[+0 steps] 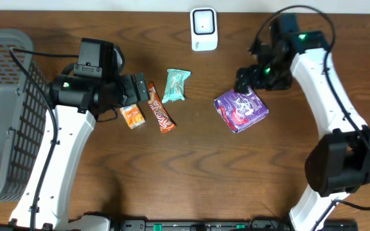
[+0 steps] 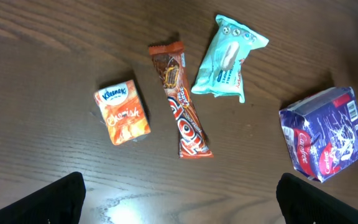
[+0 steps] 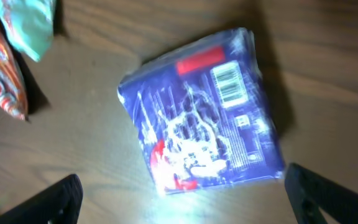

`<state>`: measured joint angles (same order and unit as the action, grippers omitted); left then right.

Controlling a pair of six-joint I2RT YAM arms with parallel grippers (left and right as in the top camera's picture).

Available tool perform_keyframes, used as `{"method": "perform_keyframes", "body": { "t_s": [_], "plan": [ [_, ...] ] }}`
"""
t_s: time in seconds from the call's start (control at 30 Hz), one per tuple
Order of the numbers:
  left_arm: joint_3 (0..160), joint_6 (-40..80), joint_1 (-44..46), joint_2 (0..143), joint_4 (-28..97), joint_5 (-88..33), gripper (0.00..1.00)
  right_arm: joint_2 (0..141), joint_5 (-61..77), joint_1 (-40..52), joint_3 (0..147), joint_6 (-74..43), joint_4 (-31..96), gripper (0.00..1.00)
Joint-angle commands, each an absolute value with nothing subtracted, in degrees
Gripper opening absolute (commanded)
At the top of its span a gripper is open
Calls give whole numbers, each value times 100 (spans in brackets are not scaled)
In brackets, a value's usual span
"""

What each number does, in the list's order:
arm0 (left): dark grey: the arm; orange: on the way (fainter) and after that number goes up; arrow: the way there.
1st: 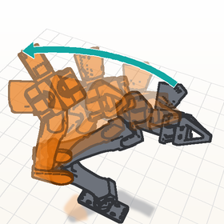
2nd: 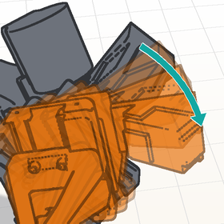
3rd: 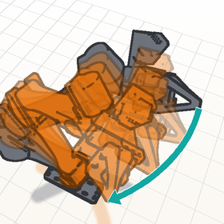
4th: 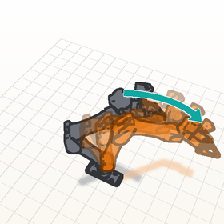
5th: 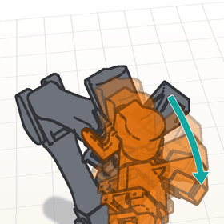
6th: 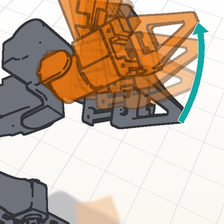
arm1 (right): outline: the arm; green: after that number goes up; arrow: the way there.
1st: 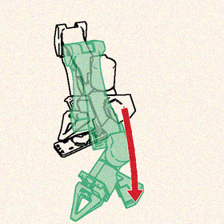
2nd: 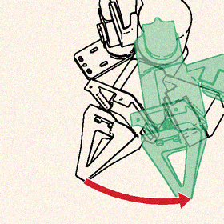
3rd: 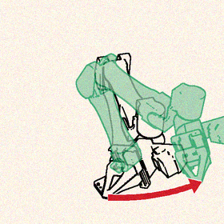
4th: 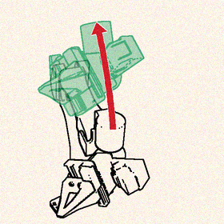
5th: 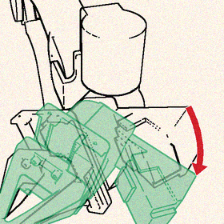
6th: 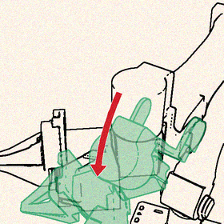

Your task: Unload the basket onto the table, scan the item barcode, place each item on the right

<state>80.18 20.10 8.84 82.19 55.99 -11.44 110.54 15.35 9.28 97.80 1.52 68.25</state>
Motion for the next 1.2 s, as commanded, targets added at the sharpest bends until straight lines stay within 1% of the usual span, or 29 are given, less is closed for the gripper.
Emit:
{"method": "perform_keyframes", "body": {
  "t_s": [0.0, 0.17, 0.3, 0.43, 0.53, 0.67, 0.77, 1.1, 1.17],
  "plan": [
    [8049, 1977, 873, 8235, 5614, -1105, 98, 11080, 1258, 1092, 9207, -143, 6340, 99],
    [8049, 1977, 875, 8235, 5614, -1105, 98, 11080, 1247, 1317, 8680, -250, 5957, 98],
    [8049, 1975, 875, 8235, 5614, -1107, 98, 11080, 775, 1664, 8591, -255, 5951, 98],
    [8049, 1975, 873, 8235, 5614, -1105, 98, 11080, -412, 2255, 8750, -703, 5964, 99],
    [8049, 1977, 875, 8235, 5614, -1107, 98, 11080, -1028, 2663, 8986, -770, 6123, 99],
    [8049, 1977, 875, 8235, 5614, -1105, 98, 11080, -2235, 3212, 9074, -1435, 6252, 99],
    [8049, 1977, 873, 8235, 5614, -1107, 98, 11093, -2838, 3474, 8886, -1831, 6152, 97],
    [8049, 1977, 873, 8235, 5614, -1105, 98, 11102, -2967, 3546, 7778, -1883, 4958, 97],
    [8049, 1977, 875, 8235, 5614, -1105, 98, 11102, -2969, 3546, 7544, -1883, 4703, 96]
  ]
}}
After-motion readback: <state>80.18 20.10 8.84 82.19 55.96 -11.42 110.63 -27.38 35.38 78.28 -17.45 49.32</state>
